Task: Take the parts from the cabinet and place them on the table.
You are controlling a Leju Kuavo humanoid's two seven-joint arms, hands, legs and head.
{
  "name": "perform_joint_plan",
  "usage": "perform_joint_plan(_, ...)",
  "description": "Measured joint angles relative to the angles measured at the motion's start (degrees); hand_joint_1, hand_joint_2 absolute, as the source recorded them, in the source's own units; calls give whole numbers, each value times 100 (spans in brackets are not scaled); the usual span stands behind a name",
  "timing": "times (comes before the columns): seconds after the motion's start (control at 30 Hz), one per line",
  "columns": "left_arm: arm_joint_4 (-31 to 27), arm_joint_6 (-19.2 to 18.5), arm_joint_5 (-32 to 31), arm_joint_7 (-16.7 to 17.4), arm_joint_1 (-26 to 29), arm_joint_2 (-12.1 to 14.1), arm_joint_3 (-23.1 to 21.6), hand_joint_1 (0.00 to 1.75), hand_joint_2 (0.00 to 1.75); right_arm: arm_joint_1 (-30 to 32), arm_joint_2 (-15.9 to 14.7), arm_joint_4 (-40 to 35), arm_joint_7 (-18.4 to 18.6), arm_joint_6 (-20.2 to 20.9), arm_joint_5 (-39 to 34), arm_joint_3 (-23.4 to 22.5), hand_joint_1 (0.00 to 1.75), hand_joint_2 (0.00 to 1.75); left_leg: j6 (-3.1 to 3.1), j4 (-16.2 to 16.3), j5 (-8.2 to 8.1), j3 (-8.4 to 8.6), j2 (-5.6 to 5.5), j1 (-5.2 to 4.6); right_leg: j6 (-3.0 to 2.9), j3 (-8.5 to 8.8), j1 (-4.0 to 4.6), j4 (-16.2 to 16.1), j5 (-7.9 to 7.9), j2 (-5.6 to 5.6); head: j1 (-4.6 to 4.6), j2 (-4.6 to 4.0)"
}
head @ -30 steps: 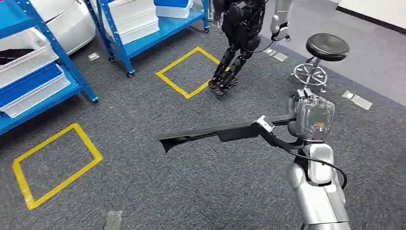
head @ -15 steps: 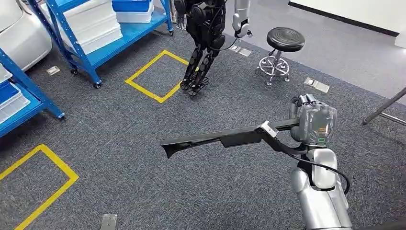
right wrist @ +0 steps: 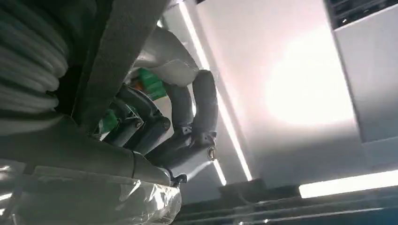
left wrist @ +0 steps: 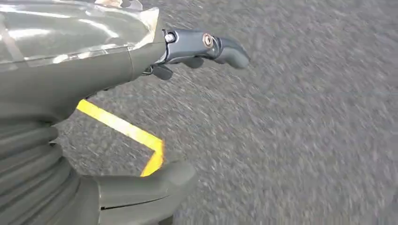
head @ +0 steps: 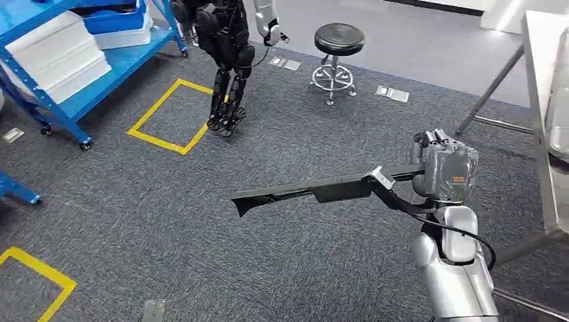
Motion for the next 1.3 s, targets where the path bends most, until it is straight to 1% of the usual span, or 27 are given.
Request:
perform_joint_plan(0.07,0,0,0,0,20,0,0,0,175,8,7,0,2,2,-4,-2,175,175,14,880,-367,-432,-97,0,-23,-7,57,2,2,166,-9,0)
perform_joint_plan(0.1,0,0,2,-2,21,0,0,0,175,13,7,0,2,4,-2,-4,175,175,33,1059,-357,-549,-106,-3,-35,-7,84,3,8,255,-9,0)
perform_joint_plan(0.13,0,0,4,-2,22,0,0,0,175,14,4,0,0,4,-2,-9,175,175,64,940,-202,-528,-114,-5,-35,-5,99,6,8,350,-9,0)
perform_joint_plan(0.2,-2,0,4,-2,18,2,0,0,175,13,4,0,0,4,-2,-13,175,175,154,101,343,-166,-198,-17,-34,16,124,7,9,525,-9,0)
perform_joint_plan(0.23,-2,-2,4,-2,16,11,0,0,175,13,4,0,0,4,-2,-13,175,175,218,-409,607,64,-414,-24,-32,28,121,7,10,601,-15,0)
perform_joint_plan(0.27,-2,-2,4,-2,16,48,2,0,175,11,4,0,2,4,-2,-13,175,175,272,-602,599,164,-685,-21,-17,10,134,11,17,649,9,0)
perform_joint_plan(0.37,-2,-4,9,-4,-14,35,2,0,175,21,2,0,22,22,2,-44,175,175,275,-661,626,172,-475,-100,86,-61,65,-22,79,852,-15,0)
perform_joint_plan(0.4,-2,-4,4,-4,-27,31,2,0,175,20,2,0,22,22,22,-59,175,175,300,-747,670,203,-395,-101,129,-74,91,-58,107,927,-11,0)
perform_joint_plan(0.47,-2,-2,4,-4,-29,11,4,0,175,2,-7,-2,24,22,26,-94,175,175,341,-955,776,312,-231,-65,93,-235,131,213,-42,366,7,0)
perform_joint_plan(0.5,-2,0,4,-4,-27,13,4,0,175,-12,-2,0,24,22,33,-100,175,175,363,-972,790,322,-154,-72,72,-408,122,583,-214,196,35,0)
perform_joint_plan(0.57,-2,0,7,2,-10,9,4,0,175,-1,-2,0,33,31,35,-111,175,175,361,-971,785,317,24,-81,81,-850,96,1491,-544,98,46,0)
perform_joint_plan(0.6,-2,0,7,2,-8,7,4,0,175,17,-2,0,33,48,48,-125,175,175,356,-970,781,311,109,-81,128,-989,67,1777,-606,82,46,0)
perform_joint_plan(0.67,-2,0,18,2,-8,4,7,0,175,29,-4,0,33,68,72,-146,175,175,329,-963,764,315,259,-77,259,-787,-2,1413,-433,28,59,0)
perform_joint_plan(0.7,-2,0,17,2,-8,0,7,0,175,26,-4,0,33,77,92,-149,175,175,302,-949,747,321,325,-67,337,-508,-36,913,-262,-53,59,0)
perform_joint_plan(0.73,-2,0,17,0,-9,-2,7,0,175,24,-2,0,33,77,103,-151,175,175,253,-910,715,324,387,-59,409,-173,-68,332,-90,-255,63,0)
perform_joint_plan(0.77,-11,0,20,0,-5,22,7,0,175,5,4,0,33,76,116,-151,175,175,201,-864,678,319,433,-76,406,-14,-57,4,-106,-534,102,0)
perform_joint_plan(0.8,-9,-2,24,-7,-7,13,7,0,175,1,24,-2,33,94,131,-146,175,175,135,-812,619,292,498,-131,320,43,17,12,-66,-423,103,0)
perform_joint_plan(0.9,-11,-31,61,-35,-10,15,11,0,175,3,35,-2,37,98,186,-153,175,175,57,-838,606,367,685,-90,160,-21,57,30,-65,-209,57,0)
perform_joint_plan(0.93,-11,-37,63,-44,-14,13,11,0,175,-3,48,-2,37,105,219,-149,175,175,15,-817,569,353,643,-40,112,-2,-23,19,-45,-131,37,0)
perform_joint_plan(1.0,-9,-48,66,-50,-8,28,11,0,175,-23,94,0,61,111,249,-151,175,175,4,-339,186,171,76,-3,16,-11,-1,20,-23,-22,9,0)
perform_joint_plan(1.07,-9,-50,57,-50,30,31,13,0,175,-25,149,4,72,111,251,-149,175,175,9,647,-266,-311,-92,-10,-36,-16,58,21,-15,132,-15,0)
perform_joint_plan(1.1,-7,-48,50,-50,44,33,11,0,175,-25,153,17,74,111,249,-149,175,175,28,981,-336,-503,-101,-11,-57,-17,96,21,-5,217,-13,0)
perform_joint_plan(1.13,-7,-42,50,-48,54,33,13,0,175,-26,155,26,72,111,245,-149,175,175,58,1031,-265,-571,-108,-18,-57,-16,123,22,-5,293,-11,0)
perform_joint_plan(1.2,-7,-31,55,-50,59,44,15,0,175,-29,157,33,55,111,221,-149,175,175,164,412,209,-341,-149,-53,-70,-7,157,22,5,453,-13,0)
perform_joint_plan(1.23,-9,-20,59,-52,58,53,15,0,175,-50,162,39,31,111,197,-146,175,175,232,-167,517,-76,-270,-85,-74,-2,160,22,10,537,-9,0)
perform_joint_plan(1.27,-9,-13,66,-66,59,79,20,0,175,-77,166,53,26,111,190,-149,175,175,301,-610,646,116,-579,-103,-69,-2,137,20,18,590,-9,0)
perform_joint_plan(1.3,-7,-11,70,-70,64,85,24,0,175,-103,173,65,22,111,184,-149,175,175,307,-638,626,148,-572,-116,-41,-19,187,19,39,651,2,0)
